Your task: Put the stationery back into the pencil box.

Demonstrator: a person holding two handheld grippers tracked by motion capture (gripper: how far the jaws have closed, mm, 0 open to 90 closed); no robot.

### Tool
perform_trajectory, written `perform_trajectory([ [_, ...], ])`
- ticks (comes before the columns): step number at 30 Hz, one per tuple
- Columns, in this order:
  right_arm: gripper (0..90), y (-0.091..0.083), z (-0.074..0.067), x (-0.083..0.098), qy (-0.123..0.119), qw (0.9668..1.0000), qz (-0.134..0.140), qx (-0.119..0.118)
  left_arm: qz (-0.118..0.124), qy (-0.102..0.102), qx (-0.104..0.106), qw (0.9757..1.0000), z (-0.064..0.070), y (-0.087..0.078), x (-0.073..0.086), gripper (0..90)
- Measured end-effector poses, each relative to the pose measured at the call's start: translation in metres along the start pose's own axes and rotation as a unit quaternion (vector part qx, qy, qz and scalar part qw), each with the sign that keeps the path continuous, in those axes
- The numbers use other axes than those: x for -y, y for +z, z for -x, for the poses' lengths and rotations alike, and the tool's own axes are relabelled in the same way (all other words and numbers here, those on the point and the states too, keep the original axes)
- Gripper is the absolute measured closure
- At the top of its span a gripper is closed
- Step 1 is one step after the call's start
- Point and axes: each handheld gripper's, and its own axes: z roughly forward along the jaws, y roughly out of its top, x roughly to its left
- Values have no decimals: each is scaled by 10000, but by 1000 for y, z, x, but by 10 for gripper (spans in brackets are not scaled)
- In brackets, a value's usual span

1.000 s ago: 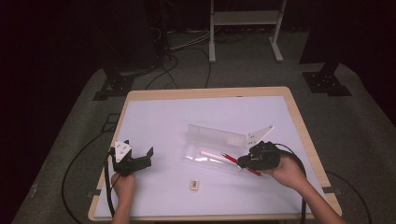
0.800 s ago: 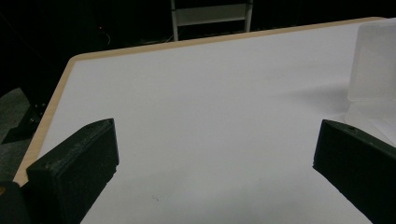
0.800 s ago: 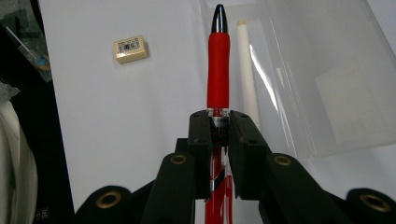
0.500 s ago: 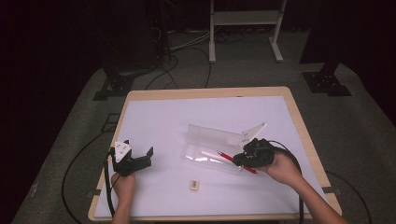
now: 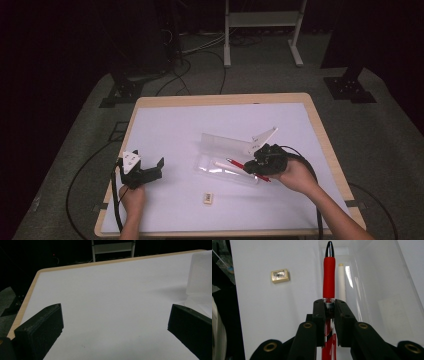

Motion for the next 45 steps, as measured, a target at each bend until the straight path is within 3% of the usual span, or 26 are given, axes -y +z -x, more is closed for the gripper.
perform_trajectory([
  [24, 790, 15, 6, -19, -130, 9999, -94, -17, 2, -1, 17, 10000, 0, 0, 0, 0],
  [45, 789, 35, 17, -25, -83, 9998, -170, -99, 15, -2, 19, 10000, 0, 0, 0, 0],
])
